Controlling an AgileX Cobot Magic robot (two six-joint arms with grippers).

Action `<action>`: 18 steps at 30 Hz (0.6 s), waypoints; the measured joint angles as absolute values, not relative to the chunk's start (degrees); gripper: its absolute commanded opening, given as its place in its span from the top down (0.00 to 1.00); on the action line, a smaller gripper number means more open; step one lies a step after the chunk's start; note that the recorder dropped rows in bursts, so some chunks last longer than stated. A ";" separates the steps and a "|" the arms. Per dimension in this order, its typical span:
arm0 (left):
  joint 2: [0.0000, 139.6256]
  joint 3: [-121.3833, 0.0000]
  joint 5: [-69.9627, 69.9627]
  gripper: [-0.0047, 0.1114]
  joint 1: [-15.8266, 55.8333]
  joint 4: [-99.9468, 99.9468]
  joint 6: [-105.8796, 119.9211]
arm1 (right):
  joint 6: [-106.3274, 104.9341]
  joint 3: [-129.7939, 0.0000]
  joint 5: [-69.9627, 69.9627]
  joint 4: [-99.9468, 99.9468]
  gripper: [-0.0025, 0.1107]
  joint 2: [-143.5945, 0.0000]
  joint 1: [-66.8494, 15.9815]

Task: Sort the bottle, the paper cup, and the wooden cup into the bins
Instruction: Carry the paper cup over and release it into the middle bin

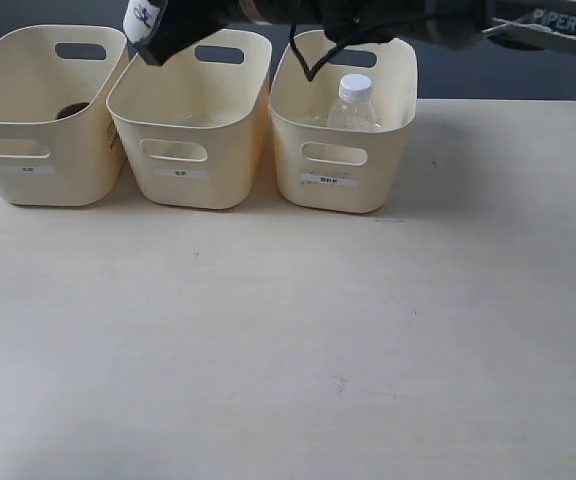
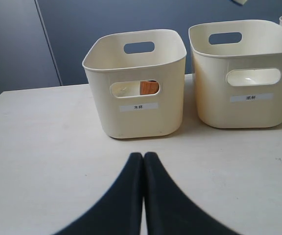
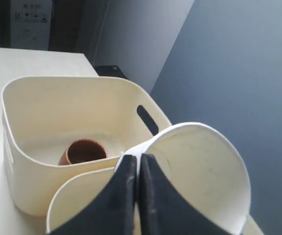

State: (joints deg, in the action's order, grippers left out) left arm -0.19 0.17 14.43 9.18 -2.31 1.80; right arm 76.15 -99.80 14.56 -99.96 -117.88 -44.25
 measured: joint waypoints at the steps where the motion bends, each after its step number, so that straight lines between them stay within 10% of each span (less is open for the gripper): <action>1: -0.19 0.17 14.43 0.96 9.18 -2.31 1.80 | 76.26 -99.80 14.43 -99.96 0.98 -118.79 -44.25; 18: -0.19 0.17 14.43 0.96 9.18 -2.31 1.80 | 83.19 -99.80 9.98 -99.96 0.98 -127.79 -44.25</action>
State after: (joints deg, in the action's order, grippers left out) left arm -0.19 0.17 14.43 9.18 -2.31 1.80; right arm 83.19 -99.80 9.98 -99.96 -127.79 -44.25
